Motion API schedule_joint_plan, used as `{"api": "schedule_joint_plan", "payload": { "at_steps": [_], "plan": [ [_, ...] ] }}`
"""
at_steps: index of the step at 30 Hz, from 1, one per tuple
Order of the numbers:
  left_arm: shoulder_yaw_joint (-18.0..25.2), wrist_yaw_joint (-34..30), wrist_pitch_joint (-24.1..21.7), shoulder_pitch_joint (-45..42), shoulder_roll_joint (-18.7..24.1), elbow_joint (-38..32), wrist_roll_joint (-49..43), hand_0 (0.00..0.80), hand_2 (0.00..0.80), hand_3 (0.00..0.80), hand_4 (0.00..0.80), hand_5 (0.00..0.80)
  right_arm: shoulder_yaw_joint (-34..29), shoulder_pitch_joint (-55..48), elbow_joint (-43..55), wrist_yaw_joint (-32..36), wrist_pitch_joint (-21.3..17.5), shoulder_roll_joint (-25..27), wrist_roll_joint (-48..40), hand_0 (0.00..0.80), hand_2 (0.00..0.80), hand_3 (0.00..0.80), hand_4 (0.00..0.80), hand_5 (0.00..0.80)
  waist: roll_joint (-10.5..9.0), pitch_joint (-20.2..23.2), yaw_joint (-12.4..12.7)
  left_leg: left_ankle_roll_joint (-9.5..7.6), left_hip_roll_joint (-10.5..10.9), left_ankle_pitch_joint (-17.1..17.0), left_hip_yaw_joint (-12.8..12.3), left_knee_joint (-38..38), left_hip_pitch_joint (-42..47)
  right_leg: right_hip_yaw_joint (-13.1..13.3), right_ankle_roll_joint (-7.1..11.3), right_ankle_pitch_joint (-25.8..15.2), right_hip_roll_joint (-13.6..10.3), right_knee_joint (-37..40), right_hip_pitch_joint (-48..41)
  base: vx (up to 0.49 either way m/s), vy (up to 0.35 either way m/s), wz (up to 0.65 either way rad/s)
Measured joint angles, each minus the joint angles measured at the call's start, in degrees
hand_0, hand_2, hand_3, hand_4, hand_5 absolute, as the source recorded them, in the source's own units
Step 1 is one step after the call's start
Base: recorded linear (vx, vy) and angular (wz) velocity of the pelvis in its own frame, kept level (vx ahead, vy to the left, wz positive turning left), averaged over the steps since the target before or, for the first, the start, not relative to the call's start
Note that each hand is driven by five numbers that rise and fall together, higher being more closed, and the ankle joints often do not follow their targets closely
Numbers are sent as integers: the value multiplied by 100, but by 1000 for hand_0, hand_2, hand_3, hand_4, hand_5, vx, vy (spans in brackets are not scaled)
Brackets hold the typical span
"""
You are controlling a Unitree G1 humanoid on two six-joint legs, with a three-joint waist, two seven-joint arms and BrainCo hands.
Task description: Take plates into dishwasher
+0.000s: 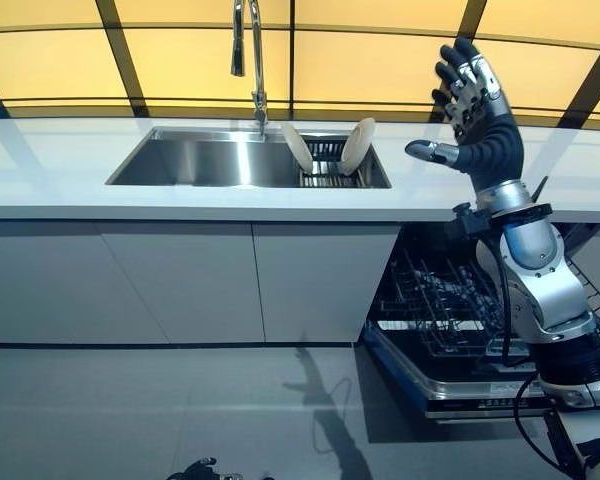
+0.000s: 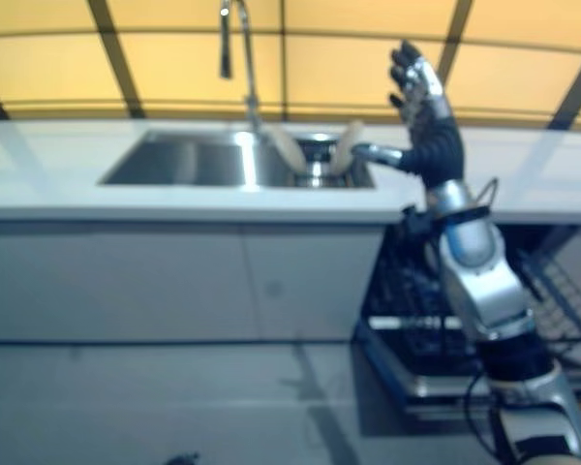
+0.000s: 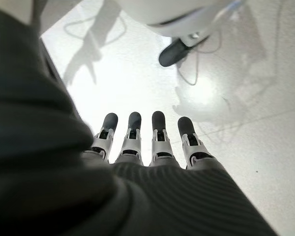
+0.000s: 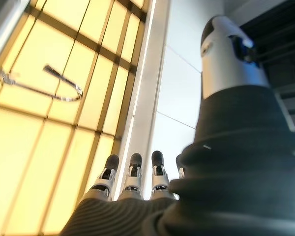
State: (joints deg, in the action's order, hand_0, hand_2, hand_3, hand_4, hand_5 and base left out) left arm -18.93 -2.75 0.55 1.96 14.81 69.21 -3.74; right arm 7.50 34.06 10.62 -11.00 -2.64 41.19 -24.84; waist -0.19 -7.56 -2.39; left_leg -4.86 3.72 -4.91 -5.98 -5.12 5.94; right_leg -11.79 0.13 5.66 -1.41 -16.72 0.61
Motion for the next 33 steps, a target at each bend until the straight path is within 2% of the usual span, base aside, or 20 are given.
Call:
{"api": "schedule_joint_plan", "payload": {
  "at_steps": [2,4,7,10,12,13,18,19,21,22,23,24,25,26,27,28,29,30,31,33],
  "plan": [
    [-133,-22,-1,80,45,-11,0,0,0,0,0,0,6,76,-18,-102,-19,50,74,0,0,0,0,0,61,-168,-43,-132,51,34,64,77,37,-28,97,108,-396,-1777,739,107,106,23],
    [-132,-32,13,43,79,-51,4,0,0,0,0,0,24,225,-69,-168,-78,97,73,0,0,0,0,0,53,-166,18,-222,130,74,43,104,68,49,402,255,-675,-2199,1117,171,-1,14],
    [-118,-114,49,50,182,-61,0,0,0,0,0,0,23,545,-139,-208,-79,98,66,0,0,0,0,0,-78,-218,62,-252,127,77,51,194,51,27,528,313,-607,-1417,1134,242,-125,2],
    [-102,-191,133,105,219,-53,-1,0,0,0,0,0,-7,653,-322,-209,-65,251,-51,0,0,0,0,0,-223,-233,169,-224,128,137,39,206,39,46,748,185,-222,264,915,351,-130,-3],
    [-114,-270,150,226,151,131,0,0,0,0,0,0,-51,641,-403,-222,-65,279,-302,0,0,0,0,0,-293,-214,162,-239,171,211,71,271,31,385,930,-68,18,1228,919,444,-143,6],
    [-118,-307,161,321,96,227,0,0,0,0,0,0,-96,632,-440,-224,-64,263,-414,0,0,0,0,0,-267,-295,159,-246,189,298,122,388,34,522,954,-199,49,1437,969,448,-195,18],
    [-103,-327,130,354,67,284,0,0,0,0,0,0,-479,438,-396,-270,-69,119,-507,0,0,0,0,0,-191,-460,176,-188,318,803,263,878,36,496,936,-537,-114,1716,1145,661,-286,18],
    [-57,-327,122,363,67,345,-1,0,0,0,0,0,-567,426,-412,-283,-59,67,-504,0,0,0,0,0,-144,-489,144,-161,305,902,347,983,56,450,886,-539,-138,1454,1119,867,-325,35],
    [68,-331,78,260,75,338,-5,0,0,0,0,0,-633,411,-443,-309,59,53,-506,0,0,0,0,0,-84,-452,171,-36,258,1172,399,1177,123,114,735,-576,-234,1051,909,891,-348,25],
    [153,-337,48,207,46,352,-5,0,0,0,0,0,-624,410,-495,-298,104,23,-500,0,0,0,0,0,50,-411,181,58,98,1356,390,1299,146,-95,493,-582,-184,767,864,840,-404,28],
    [168,-344,11,78,38,352,-2,0,0,0,0,0,-535,370,-566,-274,181,2,-490,0,0,0,0,0,196,-274,141,191,-126,1589,403,1490,133,-189,402,-499,-123,531,732,659,-410,38],
    [200,-340,-38,-44,80,359,4,0,0,0,0,0,-436,325,-626,-242,226,51,-487,0,0,0,0,0,211,-103,105,525,-270,1885,154,2138,70,-306,102,-507,-74,643,533,483,-352,37],
    [278,-330,-104,-88,105,386,4,0,0,0,0,0,-434,301,-651,-218,248,60,-479,0,0,0,0,0,223,-90,170,842,-396,2072,93,2918,-160,-303,-144,-517,53,739,409,366,-359,22],
    [356,-318,-236,-124,127,373,7,0,0,0,0,0,-408,248,-664,-198,292,58,-479,0,0,0,0,0,289,-22,199,1178,-704,1963,14,4565,-830,-371,-469,-506,284,959,123,342,-375,7],
    [401,-304,-319,-192,119,352,6,0,0,0,0,0,-343,243,-657,-182,290,58,-481,0,0,0,0,0,384,85,187,1274,-994,1700,4,5607,-1335,-428,-618,-517,458,1121,-33,382,-409,2],
    [420,-286,-362,-230,96,352,5,0,0,0,0,0,-309,242,-665,-172,275,52,-485,0,0,0,0,0,458,162,185,1371,-1185,1118,-80,6265,-1686,-435,-770,-443,609,1204,-142,343,-316,-11],
    [424,-261,-378,-272,106,278,7,0,0,0,0,0,-257,243,-689,-168,266,33,-484,0,0,0,0,0,448,201,197,1375,-1333,800,-223,6617,-1897,-432,-809,-362,677,1226,-248,280,-203,-12],
    [415,-225,-380,-331,154,126,10,0,0,0,0,0,-173,244,-762,-168,253,0,-483,0,0,0,0,0,375,232,169,1319,-1313,811,-387,6677,-1969,-435,-814,-332,669,1231,-348,259,-153,-15],
    [419,-216,-385,-341,197,0,10,0,0,0,0,0,-92,256,-854,-172,252,-2,-482,0,0,0,0,0,243,242,186,1338,-1230,827,-524,6644,-2036,-386,-853,-291,632,1285,-446,249,-131,-10],
    [415,-176,-385,-331,270,-232,7,0,0,0,0,0,21,267,-960,-225,255,-73,-450,0,0,0,0,0,-24,243,199,1090,-1002,1057,-620,6285,-2109,-323,-881,-272,517,1506,-683,233,-106,-6]
  ]
}}
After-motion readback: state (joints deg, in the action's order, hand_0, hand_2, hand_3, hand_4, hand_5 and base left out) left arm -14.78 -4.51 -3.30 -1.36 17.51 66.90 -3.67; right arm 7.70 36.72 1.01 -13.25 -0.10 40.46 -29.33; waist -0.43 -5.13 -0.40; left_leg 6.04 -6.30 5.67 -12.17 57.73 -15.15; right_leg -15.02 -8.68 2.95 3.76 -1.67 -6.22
